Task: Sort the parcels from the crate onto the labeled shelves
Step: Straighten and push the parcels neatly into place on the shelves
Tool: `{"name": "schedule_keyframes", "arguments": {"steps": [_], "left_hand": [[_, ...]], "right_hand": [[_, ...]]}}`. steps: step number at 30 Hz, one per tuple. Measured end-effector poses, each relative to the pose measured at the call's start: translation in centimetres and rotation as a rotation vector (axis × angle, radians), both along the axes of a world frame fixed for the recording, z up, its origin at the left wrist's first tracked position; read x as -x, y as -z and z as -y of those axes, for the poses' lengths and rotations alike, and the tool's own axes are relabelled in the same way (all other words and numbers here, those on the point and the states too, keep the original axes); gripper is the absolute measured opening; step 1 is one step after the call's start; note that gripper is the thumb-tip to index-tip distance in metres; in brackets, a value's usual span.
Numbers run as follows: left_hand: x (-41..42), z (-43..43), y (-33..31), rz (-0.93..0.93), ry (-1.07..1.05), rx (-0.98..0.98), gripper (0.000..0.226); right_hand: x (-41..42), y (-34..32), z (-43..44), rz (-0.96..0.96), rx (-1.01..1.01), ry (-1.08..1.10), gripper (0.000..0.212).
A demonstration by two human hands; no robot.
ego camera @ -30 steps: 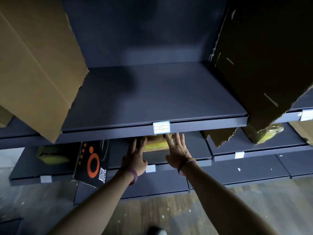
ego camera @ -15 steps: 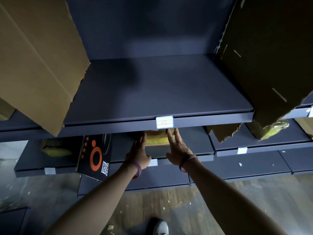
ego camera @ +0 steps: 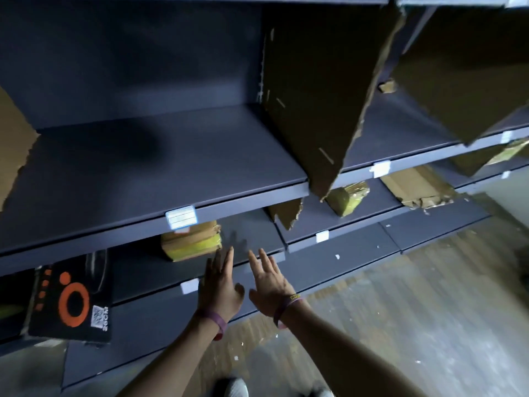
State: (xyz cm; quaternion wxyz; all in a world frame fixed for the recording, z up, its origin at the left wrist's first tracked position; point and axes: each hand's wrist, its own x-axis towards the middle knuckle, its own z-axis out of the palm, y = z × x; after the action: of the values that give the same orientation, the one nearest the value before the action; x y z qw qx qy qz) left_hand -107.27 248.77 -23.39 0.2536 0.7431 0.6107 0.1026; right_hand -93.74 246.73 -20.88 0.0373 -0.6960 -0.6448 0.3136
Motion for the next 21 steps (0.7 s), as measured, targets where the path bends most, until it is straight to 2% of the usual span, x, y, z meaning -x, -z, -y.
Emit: {"name": "schedule_keyframes", "arguments": {"steps": [8, 16, 21], "left_hand": [[-11.9, 1.5, -1.9, 0.004, 0.053, -0.018, 0.079], [-25.6, 5.5, -3.4, -0.025, 0.015, 0.032, 0.080], [-33.0, 6.1, -5.0, -0.049, 0.024, 0.021, 0.078]], "right_hand": [[-12.8, -1.6, 3.1, 0.030, -0.009, 0.116, 0.087], [-27.9, -2.9, 6.1, 0.034, -0.066, 0.055, 0.087], [-36.4, -3.6, 7.9, 0.031, -0.044, 0.091, 0.086]]}}
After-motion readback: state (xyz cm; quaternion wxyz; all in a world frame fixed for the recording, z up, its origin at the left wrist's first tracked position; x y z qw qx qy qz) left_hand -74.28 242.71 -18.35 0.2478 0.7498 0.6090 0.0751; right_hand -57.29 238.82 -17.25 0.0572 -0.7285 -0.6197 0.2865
